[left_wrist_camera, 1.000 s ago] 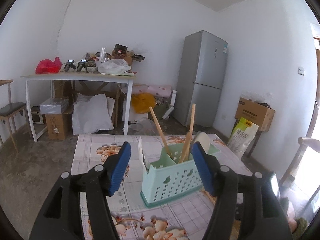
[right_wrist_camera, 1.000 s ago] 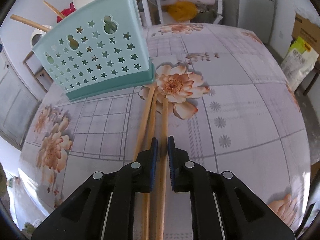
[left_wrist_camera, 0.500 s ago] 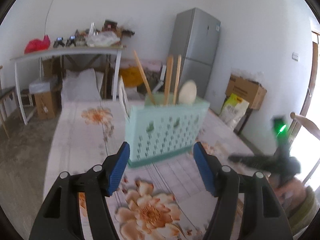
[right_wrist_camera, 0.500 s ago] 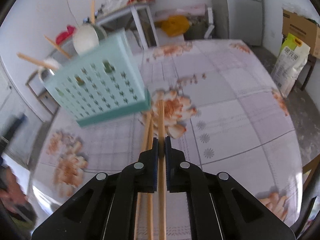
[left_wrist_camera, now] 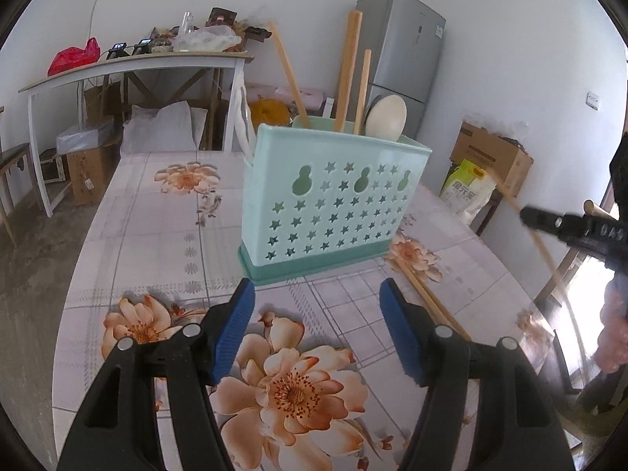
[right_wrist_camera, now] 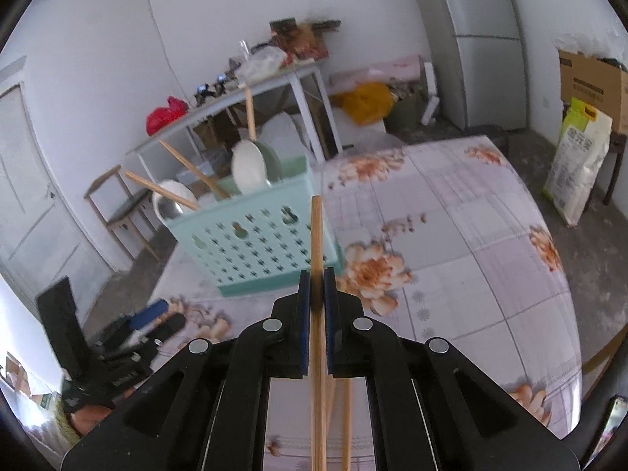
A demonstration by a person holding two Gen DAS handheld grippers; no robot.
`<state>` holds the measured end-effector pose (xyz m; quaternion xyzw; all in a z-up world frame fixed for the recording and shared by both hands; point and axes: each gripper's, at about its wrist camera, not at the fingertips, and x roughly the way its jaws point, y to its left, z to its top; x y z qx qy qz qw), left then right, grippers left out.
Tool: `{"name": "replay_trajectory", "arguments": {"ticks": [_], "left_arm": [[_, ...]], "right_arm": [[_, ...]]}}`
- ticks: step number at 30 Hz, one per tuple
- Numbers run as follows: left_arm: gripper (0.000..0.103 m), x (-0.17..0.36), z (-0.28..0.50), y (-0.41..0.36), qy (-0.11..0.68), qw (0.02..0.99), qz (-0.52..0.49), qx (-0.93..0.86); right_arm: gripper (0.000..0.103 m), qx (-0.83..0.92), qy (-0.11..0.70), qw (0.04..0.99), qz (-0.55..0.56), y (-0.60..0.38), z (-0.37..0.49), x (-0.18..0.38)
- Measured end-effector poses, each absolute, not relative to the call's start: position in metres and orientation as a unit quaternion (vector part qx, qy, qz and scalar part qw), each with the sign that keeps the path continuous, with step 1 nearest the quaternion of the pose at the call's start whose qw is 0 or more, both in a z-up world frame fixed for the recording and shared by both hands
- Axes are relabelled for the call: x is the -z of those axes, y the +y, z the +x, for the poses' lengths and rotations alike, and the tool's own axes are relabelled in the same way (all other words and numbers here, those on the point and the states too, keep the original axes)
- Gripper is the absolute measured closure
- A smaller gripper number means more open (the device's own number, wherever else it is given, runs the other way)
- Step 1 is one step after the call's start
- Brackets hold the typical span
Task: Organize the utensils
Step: 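Lift the held chopstick upright with the right tool above the holder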
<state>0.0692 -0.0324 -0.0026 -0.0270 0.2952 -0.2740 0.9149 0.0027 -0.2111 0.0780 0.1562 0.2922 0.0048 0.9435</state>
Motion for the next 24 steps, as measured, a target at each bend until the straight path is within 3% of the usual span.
{"name": "replay_trajectory", "arguments": {"ticks": [10,24], "left_arm": [[0.039,0.008,0.069,-0.026,0.301,0.914,-0.035,0.268],[0.039,0.011,0.071,0.000,0.304,0.922,-0.057,0.235]], "right_arm": [[0.098,-0.085,0.234,0.943,0.222,-0.222,0.018,-0.114],[0.098,-0.142,0.112,0.960,0.213,-0.190,0.132,-0.175]]}}
